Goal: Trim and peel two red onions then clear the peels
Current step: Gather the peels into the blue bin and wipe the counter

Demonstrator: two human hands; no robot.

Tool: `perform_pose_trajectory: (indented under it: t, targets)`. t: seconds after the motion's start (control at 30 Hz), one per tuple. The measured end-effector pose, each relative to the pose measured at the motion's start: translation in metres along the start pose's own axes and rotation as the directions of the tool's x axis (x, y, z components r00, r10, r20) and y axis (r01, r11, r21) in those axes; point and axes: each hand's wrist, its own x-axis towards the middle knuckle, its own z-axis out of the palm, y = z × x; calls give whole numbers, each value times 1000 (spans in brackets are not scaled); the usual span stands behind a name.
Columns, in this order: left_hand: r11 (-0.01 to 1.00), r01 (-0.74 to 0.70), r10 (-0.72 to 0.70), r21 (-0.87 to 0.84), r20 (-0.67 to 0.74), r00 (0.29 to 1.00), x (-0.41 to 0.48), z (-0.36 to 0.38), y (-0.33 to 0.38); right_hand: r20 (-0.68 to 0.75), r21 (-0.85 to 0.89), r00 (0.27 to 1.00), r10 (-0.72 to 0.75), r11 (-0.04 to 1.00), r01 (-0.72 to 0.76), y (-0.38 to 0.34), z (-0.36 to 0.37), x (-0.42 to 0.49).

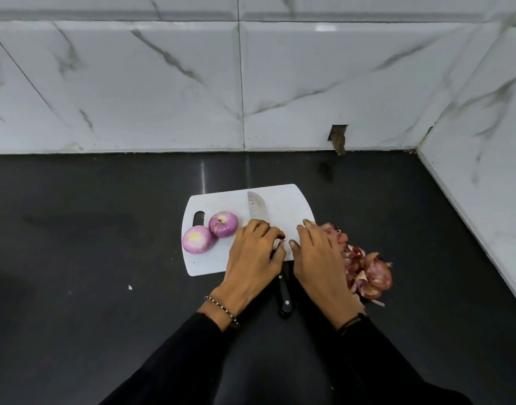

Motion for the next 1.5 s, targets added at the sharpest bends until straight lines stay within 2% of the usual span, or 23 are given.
perform_pose_trajectory:
  t: [0.17,0.27,0.37,0.53,0.73,0.9,1.07,1.27,1.33,1.5]
  targets:
    - [1000,-15,15,5,39,999,-5,6,10,117,-148,993,-17,988,35,22,2,-28]
    - [1000,-23,23,4,47,999,-8,5,12,134,-221,990,29,975,1,32,-6,-39]
    - [1000,-27,28,-10,60,998,-8,5,17,86,-169,996,24,986,-9,31,-11,-40]
    - [999,-41,40,6,89,995,-11,6,24,24,-3,995,-99,995,99,20,-10,-47]
    - [1000,-24,21,21,102,995,-9,4,22,-1,-91,1000,-30,995,30,40,-26,-38]
    - [999,-27,24,35,100,995,-10,2,21,-16,-42,993,-118,992,117,31,-28,-33]
    - [999,-24,21,33,78,997,-7,2,20,-27,-31,997,-66,997,65,36,-27,-21]
    - [1000,-18,14,24,148,989,-5,4,23,144,-97,987,-68,992,82,46,-20,-2]
    - [1000,-2,1,7,153,988,-4,2,24,145,-60,988,-56,996,66,54,-26,-2]
    - [995,30,-10,-94,213,977,3,1,35,122,270,992,34,961,-66,89,-51,4]
